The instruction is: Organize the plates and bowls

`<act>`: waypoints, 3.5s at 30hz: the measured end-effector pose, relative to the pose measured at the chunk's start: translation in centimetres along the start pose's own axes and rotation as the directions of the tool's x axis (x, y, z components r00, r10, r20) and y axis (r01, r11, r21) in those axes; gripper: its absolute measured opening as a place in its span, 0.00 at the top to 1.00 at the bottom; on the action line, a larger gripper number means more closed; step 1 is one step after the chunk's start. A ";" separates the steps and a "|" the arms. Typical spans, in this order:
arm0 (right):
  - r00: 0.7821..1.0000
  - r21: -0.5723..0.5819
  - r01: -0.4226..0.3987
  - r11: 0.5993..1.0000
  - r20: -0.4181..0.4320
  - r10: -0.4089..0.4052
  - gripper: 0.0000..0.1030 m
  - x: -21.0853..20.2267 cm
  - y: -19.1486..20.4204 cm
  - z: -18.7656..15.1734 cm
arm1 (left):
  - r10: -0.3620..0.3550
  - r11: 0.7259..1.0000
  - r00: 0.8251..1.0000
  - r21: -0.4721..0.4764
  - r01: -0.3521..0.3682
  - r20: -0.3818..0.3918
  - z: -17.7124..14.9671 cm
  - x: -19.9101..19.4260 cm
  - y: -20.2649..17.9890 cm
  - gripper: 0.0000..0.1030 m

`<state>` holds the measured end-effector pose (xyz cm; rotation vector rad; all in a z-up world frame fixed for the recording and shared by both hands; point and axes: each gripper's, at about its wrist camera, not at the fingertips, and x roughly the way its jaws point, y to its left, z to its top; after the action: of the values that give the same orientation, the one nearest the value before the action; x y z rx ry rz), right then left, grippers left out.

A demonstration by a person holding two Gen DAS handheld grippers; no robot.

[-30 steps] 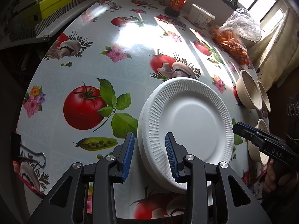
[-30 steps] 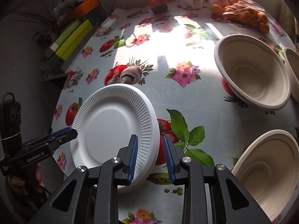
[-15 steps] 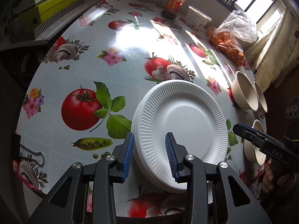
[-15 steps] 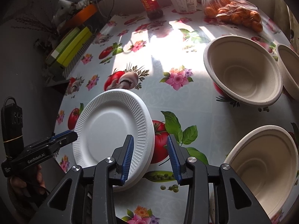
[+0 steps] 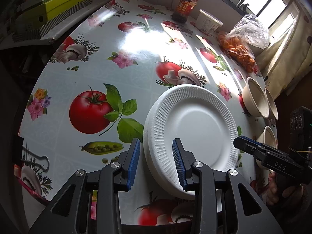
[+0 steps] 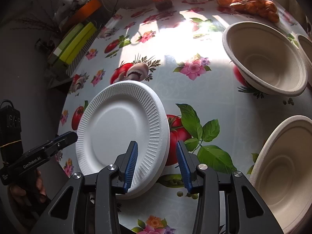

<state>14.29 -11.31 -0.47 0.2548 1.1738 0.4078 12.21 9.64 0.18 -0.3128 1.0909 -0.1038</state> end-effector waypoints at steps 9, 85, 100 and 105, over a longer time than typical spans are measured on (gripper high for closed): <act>1.000 -0.001 -0.002 1.000 -0.023 0.002 0.61 1.1 1.3 -0.1 | -0.009 1.000 1.000 -0.007 0.009 0.006 0.0 -0.3 0.6 0.65; 0.956 0.186 0.174 0.967 0.204 -0.211 0.80 -8.4 -16.2 5.5 | -0.146 0.964 0.977 0.202 0.175 -0.153 9.2 11.1 -22.6 0.75; 0.958 0.187 0.146 0.971 0.216 -0.186 0.87 -8.3 -16.1 5.6 | -0.161 0.962 0.977 0.196 0.187 -0.141 9.2 10.8 -22.6 0.82; 0.958 0.189 0.143 0.971 0.218 -0.184 0.87 -8.4 -16.1 5.6 | -0.164 0.961 0.977 0.199 0.190 -0.137 9.1 10.7 -22.8 0.82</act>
<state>19.55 -29.33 2.19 0.3429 0.9886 0.1250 26.79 -12.74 1.74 -0.2142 1.1579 -0.4007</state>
